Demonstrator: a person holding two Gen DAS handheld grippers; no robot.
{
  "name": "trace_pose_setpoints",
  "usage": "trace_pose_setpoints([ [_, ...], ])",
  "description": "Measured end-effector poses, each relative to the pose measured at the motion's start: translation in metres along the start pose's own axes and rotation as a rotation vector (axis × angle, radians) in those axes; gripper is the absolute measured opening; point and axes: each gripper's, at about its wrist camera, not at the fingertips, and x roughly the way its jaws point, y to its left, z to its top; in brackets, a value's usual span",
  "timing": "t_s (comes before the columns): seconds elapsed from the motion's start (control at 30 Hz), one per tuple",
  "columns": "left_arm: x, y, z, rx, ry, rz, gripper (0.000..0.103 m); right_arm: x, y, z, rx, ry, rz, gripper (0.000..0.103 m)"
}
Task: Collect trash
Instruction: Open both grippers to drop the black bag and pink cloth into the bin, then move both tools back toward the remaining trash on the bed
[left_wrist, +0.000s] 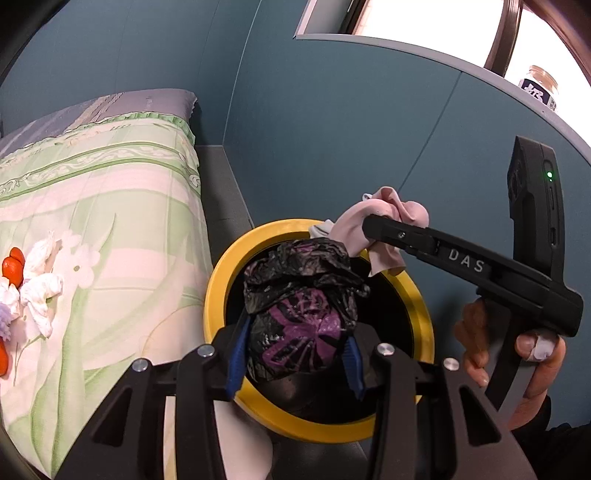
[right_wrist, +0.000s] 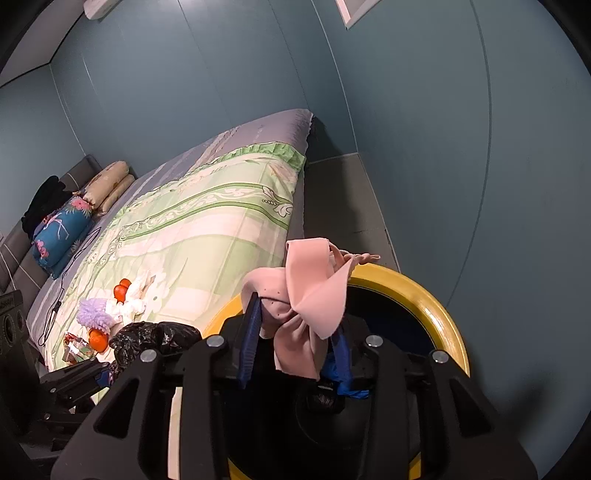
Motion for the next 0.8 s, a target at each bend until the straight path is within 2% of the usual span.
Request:
trace_pose_setpoints([
  [0.07,0.0,-0.001,-0.001,0.008,-0.007,-0.008,0.04,0.001,-0.001,0.0,0.006,0.001,-0.004,0.035],
  [0.13,-0.002,-0.004,-0.003,0.011,-0.014,-0.011,0.04,0.001,-0.003,0.0,0.01,0.0,-0.008,0.041],
  [0.2,-0.003,-0.004,-0.004,0.013,-0.023,0.0,0.047,0.001,-0.006,0.001,0.021,-0.003,-0.014,0.043],
  [0.23,-0.005,-0.003,-0.005,0.015,-0.034,0.009,0.053,0.001,-0.007,0.002,0.026,-0.004,-0.017,0.044],
  [0.27,-0.007,-0.003,-0.006,0.016,-0.043,0.014,0.065,0.001,-0.008,0.002,0.031,-0.008,-0.02,0.044],
  [0.33,-0.011,-0.002,-0.007,0.003,-0.062,0.017,0.08,0.0,-0.012,0.004,0.043,-0.015,-0.028,0.049],
  [0.4,-0.015,0.0,-0.007,-0.006,-0.073,0.013,0.081,-0.003,-0.016,0.006,0.062,-0.025,-0.027,0.053],
  [0.47,-0.019,0.003,-0.006,-0.013,-0.078,0.016,0.085,-0.006,-0.019,0.007,0.077,-0.035,-0.028,0.053],
  [0.57,-0.025,0.009,-0.004,-0.031,-0.089,0.015,0.087,-0.01,-0.019,0.009,0.076,-0.049,-0.031,0.055],
  [0.7,-0.037,0.018,0.0,-0.057,-0.121,0.037,0.09,-0.016,-0.015,0.011,0.063,-0.075,-0.02,0.059],
  [0.8,-0.05,0.026,0.004,-0.073,-0.158,0.067,0.093,-0.02,-0.007,0.011,0.038,-0.097,-0.003,0.066],
])
